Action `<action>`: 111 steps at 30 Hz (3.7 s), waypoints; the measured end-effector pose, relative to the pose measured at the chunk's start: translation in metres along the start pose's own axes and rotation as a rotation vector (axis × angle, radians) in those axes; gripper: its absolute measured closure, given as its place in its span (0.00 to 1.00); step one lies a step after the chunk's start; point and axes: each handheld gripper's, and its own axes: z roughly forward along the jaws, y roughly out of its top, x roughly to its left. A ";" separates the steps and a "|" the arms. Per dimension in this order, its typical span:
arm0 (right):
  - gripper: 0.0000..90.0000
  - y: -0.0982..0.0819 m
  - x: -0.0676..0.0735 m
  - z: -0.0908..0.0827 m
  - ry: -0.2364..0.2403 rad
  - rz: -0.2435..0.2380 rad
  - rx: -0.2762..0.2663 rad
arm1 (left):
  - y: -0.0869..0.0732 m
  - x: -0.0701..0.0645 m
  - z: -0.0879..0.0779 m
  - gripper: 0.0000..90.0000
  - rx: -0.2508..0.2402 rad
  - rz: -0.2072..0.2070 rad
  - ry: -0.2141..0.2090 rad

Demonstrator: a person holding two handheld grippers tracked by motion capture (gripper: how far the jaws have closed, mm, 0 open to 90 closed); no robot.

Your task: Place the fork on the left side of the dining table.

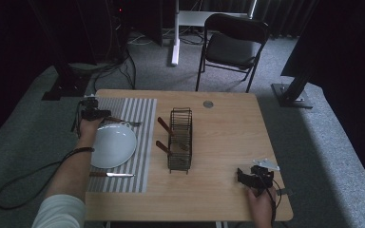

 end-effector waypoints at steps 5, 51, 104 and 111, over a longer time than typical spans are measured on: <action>0.16 0.000 0.000 0.000 0.000 0.000 0.000 | -0.003 -0.004 0.002 0.30 0.036 0.032 -0.009; 0.16 0.000 0.000 0.000 0.001 -0.003 0.000 | -0.045 0.004 -0.098 0.09 -0.152 -0.056 -0.138; 0.16 0.000 0.000 0.000 0.001 -0.003 0.000 | -0.201 -0.005 -0.172 0.09 -0.207 0.073 -0.251; 0.16 0.000 0.000 0.000 0.001 -0.001 0.001 | -0.226 -0.011 -0.184 0.09 -0.219 0.064 -0.252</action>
